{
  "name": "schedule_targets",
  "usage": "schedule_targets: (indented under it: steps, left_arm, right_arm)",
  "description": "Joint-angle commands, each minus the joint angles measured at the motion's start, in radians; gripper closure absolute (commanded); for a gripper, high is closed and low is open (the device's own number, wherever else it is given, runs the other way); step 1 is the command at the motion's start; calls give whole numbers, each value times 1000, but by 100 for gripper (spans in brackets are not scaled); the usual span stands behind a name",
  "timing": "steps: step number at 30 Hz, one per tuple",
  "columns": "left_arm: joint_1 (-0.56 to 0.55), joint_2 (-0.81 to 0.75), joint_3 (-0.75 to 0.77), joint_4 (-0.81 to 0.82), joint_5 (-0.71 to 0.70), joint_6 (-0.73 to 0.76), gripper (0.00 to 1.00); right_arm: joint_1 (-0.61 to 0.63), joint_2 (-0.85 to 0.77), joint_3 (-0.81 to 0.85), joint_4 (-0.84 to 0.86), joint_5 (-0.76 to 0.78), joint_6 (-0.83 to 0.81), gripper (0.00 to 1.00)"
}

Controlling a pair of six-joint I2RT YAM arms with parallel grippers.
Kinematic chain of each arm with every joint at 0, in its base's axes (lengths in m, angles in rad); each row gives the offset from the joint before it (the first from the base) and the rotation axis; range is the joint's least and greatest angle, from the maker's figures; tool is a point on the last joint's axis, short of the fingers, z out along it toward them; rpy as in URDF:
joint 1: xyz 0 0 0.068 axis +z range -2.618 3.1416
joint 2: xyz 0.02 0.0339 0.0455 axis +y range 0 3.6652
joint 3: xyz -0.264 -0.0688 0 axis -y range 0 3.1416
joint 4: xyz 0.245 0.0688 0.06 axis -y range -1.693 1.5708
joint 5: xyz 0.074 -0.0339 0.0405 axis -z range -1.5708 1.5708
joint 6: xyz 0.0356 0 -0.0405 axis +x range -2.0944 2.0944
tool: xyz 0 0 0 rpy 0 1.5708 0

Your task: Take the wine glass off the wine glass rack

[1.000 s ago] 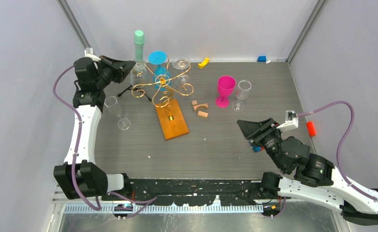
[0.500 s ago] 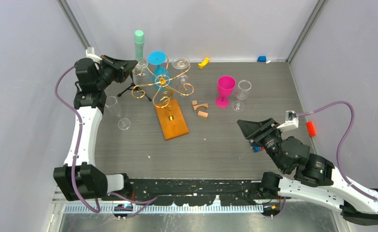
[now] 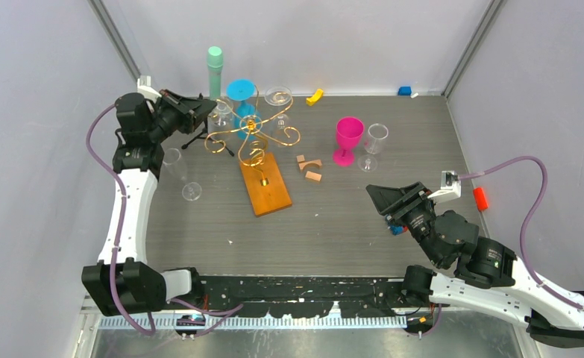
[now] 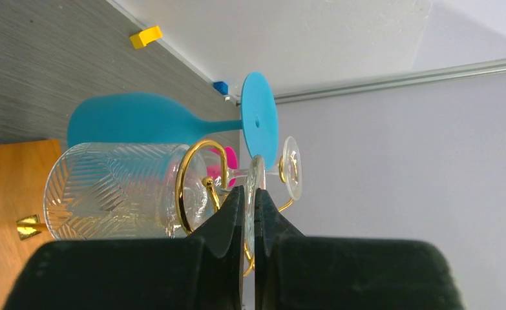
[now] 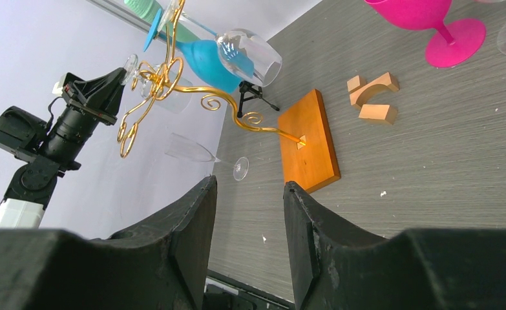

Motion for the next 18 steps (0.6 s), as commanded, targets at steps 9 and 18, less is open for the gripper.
schedule_targets:
  steps: [9, 18]
  left_arm:
    - [20, -94, 70, -77, 46, 139, 100]
    - [37, -179, 53, -172, 15, 213, 100]
  right_arm:
    - [6, 12, 3, 26, 26, 24, 52]
    - [5, 21, 7, 27, 2, 31, 51]
